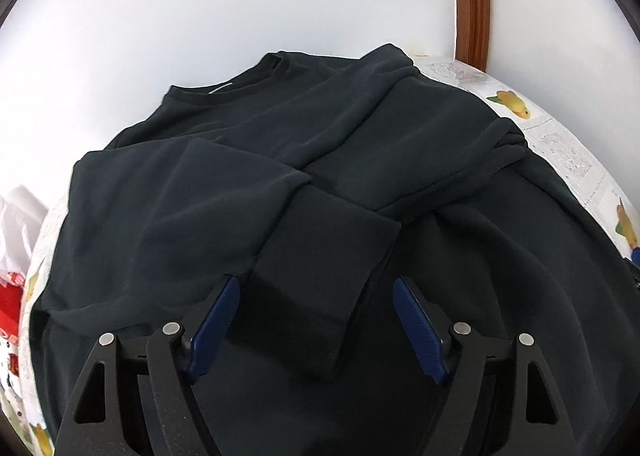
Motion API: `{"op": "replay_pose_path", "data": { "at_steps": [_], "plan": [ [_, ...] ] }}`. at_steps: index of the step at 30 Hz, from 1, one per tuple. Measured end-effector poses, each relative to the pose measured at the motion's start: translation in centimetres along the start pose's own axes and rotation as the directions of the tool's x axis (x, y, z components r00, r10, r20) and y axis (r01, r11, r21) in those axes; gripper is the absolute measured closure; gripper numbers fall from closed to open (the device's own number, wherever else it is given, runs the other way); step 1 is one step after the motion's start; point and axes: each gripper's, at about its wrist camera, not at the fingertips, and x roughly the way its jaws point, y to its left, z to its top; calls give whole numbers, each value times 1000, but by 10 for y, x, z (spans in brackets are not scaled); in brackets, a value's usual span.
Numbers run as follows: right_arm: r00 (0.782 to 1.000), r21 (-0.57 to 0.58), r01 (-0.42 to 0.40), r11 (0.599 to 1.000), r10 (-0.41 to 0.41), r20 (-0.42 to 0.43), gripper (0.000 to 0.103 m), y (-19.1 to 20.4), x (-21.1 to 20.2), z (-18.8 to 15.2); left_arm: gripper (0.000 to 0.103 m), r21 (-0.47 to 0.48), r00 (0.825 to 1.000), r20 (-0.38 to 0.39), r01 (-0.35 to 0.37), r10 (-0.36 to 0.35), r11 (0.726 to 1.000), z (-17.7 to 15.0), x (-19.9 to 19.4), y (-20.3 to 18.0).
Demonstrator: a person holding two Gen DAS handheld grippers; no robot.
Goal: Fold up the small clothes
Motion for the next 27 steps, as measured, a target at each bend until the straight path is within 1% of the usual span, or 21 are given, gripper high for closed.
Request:
{"op": "replay_pose_path", "data": {
  "at_steps": [3,5,6,7,8,9,10,11,12,14,16,17,23,24,27],
  "plan": [
    [1000,6,-7,1000,7,-1,57,-1,0,0,25,36,999,14,-35,35,999,1,4,-9],
    [1000,6,-7,1000,7,-1,57,-1,0,0,25,26,999,7,-38,38,999,5,7,-9],
    [1000,7,-7,1000,7,-1,57,-1,0,0,27,16,999,5,-35,35,999,6,7,-7],
    [1000,7,-7,1000,7,0,57,-1,0,0,33,11,999,5,-37,37,999,7,8,-6],
    [1000,7,-7,1000,7,0,57,-1,0,0,54,7,998,14,-67,67,998,7,5,-3],
    [1000,5,-5,1000,5,0,57,-1,0,0,70,10,997,20,-73,73,997,7,3,-1],
    [1000,4,-2,1000,2,0,57,0,0,0,75,12,997,25,-69,69,998,7,0,3],
    [1000,4,-1,1000,1,0,57,0,0,0,84,0,998,29,-59,59,998,6,-6,10],
    [1000,4,1,1000,-1,-1,57,0,0,0,86,-18,998,33,-48,49,999,6,-11,17],
    [1000,1,6,1000,-6,0,57,1,0,0,87,-79,999,44,9,-5,997,7,-23,41],
    [1000,3,4,1000,-4,0,57,0,0,0,87,-130,998,59,36,-28,991,11,-31,63],
    [1000,1,5,1000,-5,0,56,0,0,0,87,-169,997,73,51,-39,984,12,-38,81],
    [1000,-4,14,1000,-14,0,55,1,1,0,87,-307,991,126,74,-36,949,17,-55,168],
    [1000,-5,16,1000,-16,0,54,1,1,1,87,-334,992,122,74,-35,940,16,-55,186],
    [1000,-4,23,1000,-23,-1,53,0,2,1,87,-378,993,107,88,-51,921,13,-46,215]
  ]
}}
